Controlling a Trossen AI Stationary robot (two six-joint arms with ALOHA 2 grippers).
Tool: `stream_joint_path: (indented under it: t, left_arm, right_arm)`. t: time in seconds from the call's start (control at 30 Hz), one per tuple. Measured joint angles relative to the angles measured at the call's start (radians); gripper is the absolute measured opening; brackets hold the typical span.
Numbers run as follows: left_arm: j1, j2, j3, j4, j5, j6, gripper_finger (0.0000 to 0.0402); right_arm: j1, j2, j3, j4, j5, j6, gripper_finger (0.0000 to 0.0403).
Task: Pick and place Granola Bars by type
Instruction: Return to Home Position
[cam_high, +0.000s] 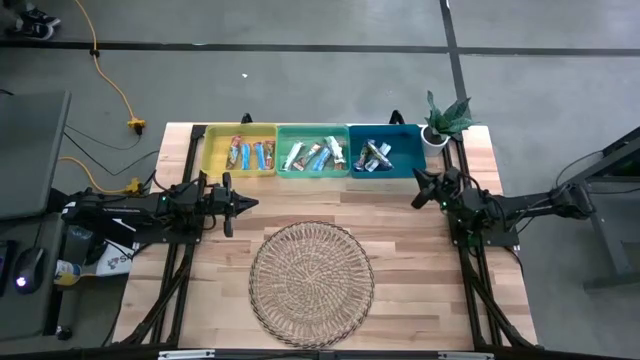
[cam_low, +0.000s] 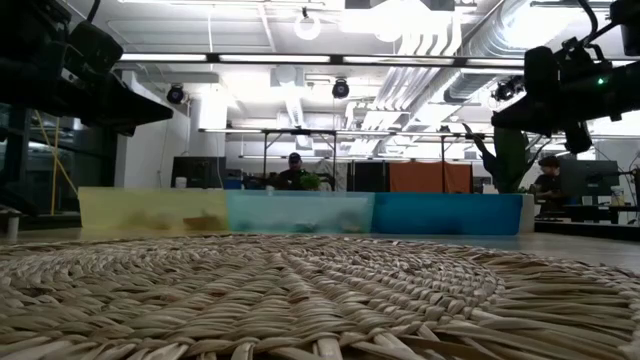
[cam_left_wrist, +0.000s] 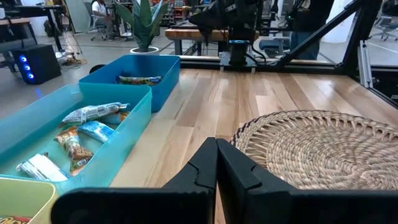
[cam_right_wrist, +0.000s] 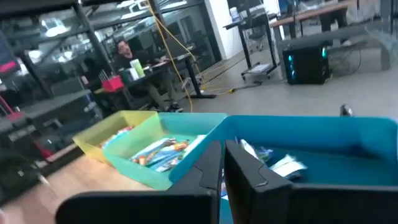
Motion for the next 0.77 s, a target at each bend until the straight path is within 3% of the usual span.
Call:
stream_joint_path:
  t: [0.33,0.77]
  left_arm:
    - [0.0,0.0,0.0,0.0,0.0,0.0,0.0]
    - [0.0,0.0,0.0,0.0,0.0,0.0,0.0]
  right_arm:
    - [0.0,0.0,0.0,0.0,0.0,-0.212,0.0]
    - [0.0,0.0,0.0,0.001,-0.001,-0.242,0.0]
